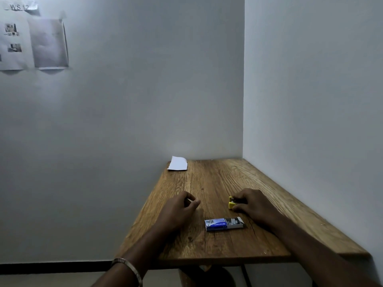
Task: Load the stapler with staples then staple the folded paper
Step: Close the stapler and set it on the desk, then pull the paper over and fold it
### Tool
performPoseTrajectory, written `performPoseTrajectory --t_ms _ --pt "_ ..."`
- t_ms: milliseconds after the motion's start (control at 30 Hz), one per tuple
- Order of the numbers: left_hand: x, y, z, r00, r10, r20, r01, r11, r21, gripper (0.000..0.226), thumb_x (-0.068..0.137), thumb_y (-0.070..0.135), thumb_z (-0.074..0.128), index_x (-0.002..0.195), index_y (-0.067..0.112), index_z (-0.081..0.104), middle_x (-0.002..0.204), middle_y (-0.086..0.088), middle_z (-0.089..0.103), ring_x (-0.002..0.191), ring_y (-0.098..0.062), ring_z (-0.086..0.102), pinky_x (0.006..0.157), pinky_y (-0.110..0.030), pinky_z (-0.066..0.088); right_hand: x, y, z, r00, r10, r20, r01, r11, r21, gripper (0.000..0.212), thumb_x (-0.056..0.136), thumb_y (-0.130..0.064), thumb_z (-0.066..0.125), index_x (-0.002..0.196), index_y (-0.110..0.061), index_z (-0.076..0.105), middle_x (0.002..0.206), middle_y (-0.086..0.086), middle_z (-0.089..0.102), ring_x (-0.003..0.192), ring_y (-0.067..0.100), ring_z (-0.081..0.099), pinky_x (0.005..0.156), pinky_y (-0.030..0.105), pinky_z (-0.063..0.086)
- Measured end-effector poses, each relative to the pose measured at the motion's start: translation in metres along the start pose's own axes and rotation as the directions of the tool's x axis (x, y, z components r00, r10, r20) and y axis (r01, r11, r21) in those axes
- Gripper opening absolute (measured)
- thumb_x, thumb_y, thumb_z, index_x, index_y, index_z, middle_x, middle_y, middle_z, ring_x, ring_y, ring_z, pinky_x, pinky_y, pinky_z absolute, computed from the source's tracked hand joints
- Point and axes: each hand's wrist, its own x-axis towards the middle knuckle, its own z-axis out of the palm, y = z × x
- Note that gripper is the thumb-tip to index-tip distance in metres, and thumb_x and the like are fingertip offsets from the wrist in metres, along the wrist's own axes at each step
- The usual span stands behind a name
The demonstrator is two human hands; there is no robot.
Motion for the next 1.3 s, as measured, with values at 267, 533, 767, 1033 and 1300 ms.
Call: performPoseTrajectory --t_ms 267,533,767,1033,1300 --pt "0.002 0.000 0.000 1.000 -0.004 -0.002 0.004 1.000 -0.020 0.028 0.091 0.038 0.064 0.115 0.024 0.060 0.102 0.008 0.067 0.089 -0.001 0.062 0.071 -0.014 0.049 -0.002 -0.002 0.000 0.999 0.004 -0.046 -0.007 0.998 -0.066 0.050 0.084 -0.044 0.071 0.129 -0.024 0.062 0.120 -0.006 0.065 0.102 0.009 0.059 0.083 0.028 0.049" --pt "0.000 0.004 -0.002 0.986 0.063 -0.153 -0.055 0.997 0.058 0.014 0.092 0.028 0.064 0.105 0.023 0.066 0.103 0.006 0.069 0.091 -0.004 0.060 0.079 -0.022 0.053 -0.006 -0.014 -0.001 0.973 -0.092 -0.209 0.065 0.989 -0.135 0.030 0.093 -0.038 0.060 0.116 -0.021 0.070 0.112 -0.005 0.070 0.096 0.010 0.062 0.082 0.029 0.051" --pt "0.011 -0.008 -0.006 0.992 0.066 -0.111 -0.045 0.982 0.182 0.022 0.092 0.032 0.064 0.113 0.027 0.063 0.120 0.007 0.064 0.100 -0.004 0.053 0.083 -0.021 0.046 0.008 -0.028 -0.002 0.979 -0.129 -0.156 0.099 0.978 -0.185 0.033 0.095 -0.039 0.053 0.120 -0.022 0.068 0.118 -0.004 0.070 0.107 0.013 0.062 0.098 0.044 0.048" --pt "0.070 -0.015 -0.045 0.975 -0.017 0.223 -0.081 0.902 0.424 0.064 0.092 0.047 0.060 0.145 0.017 0.039 0.151 -0.007 0.041 0.131 -0.023 0.048 0.104 -0.034 0.044 0.074 -0.056 0.007 0.985 -0.130 0.113 0.159 0.939 -0.303 0.056 0.097 -0.048 0.047 0.146 -0.022 0.042 0.149 0.002 0.049 0.136 0.022 0.045 0.112 0.046 0.034" --pt "0.133 -0.042 -0.055 0.939 -0.153 0.307 -0.053 0.819 0.571 0.089 0.089 0.063 0.051 0.155 0.014 0.017 0.161 -0.012 0.022 0.145 -0.031 0.028 0.115 -0.044 0.031 0.147 -0.073 0.042 0.941 -0.054 0.335 0.203 0.881 -0.428 0.073 0.097 -0.057 0.041 0.156 -0.020 0.016 0.163 0.007 0.023 0.150 0.029 0.019 0.118 0.054 0.017"
